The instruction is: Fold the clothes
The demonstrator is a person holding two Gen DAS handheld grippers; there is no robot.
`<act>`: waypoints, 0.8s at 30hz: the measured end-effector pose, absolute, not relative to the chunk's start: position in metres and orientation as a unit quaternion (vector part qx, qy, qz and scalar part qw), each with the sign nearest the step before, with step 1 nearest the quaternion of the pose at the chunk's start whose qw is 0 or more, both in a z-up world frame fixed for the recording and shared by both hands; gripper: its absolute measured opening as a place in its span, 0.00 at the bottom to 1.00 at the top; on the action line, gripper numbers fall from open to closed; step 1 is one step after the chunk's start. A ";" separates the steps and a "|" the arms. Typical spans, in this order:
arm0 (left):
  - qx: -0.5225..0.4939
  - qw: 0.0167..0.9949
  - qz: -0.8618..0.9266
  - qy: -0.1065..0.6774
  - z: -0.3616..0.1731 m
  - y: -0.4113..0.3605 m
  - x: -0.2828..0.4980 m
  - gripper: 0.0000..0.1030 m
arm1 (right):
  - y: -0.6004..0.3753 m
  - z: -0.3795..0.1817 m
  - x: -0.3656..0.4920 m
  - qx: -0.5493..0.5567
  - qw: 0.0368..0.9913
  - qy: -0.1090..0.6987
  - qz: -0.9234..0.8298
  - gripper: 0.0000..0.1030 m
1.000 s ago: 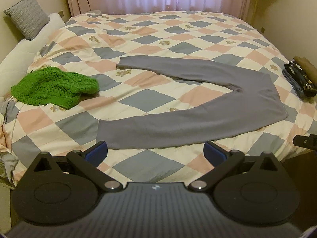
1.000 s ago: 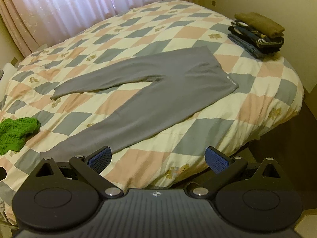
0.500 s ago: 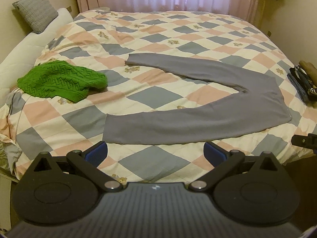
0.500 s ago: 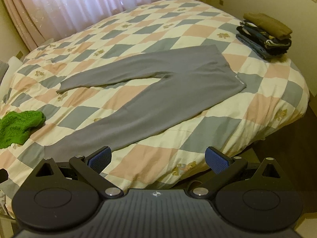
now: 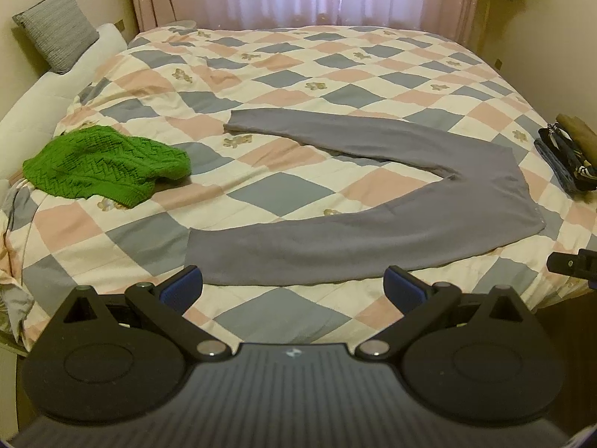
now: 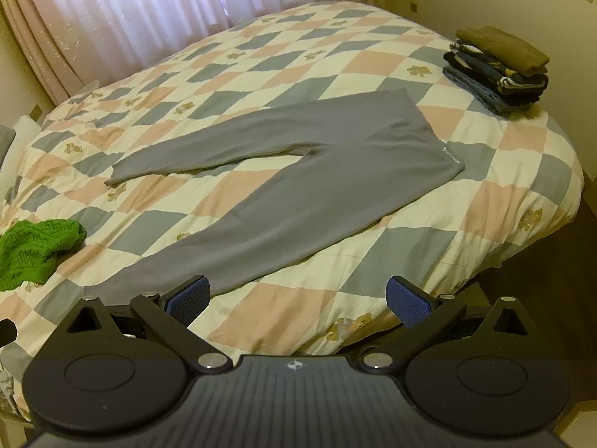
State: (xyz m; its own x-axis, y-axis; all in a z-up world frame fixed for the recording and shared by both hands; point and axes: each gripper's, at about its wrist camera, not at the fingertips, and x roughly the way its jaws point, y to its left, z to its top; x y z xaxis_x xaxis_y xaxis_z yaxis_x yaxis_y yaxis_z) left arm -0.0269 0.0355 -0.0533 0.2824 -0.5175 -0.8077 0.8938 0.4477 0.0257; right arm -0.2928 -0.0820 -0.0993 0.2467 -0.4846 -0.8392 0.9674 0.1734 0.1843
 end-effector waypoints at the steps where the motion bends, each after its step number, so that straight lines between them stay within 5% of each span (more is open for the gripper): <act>1: 0.248 0.761 -0.465 0.380 -0.054 0.033 -0.027 0.99 | -0.083 -0.100 -0.293 0.375 0.694 0.322 -0.524 1.00; 24: 0.274 0.744 -0.440 0.422 -0.091 -0.051 -0.010 0.99 | -0.160 -0.135 -0.278 0.396 0.676 0.365 -0.503 1.00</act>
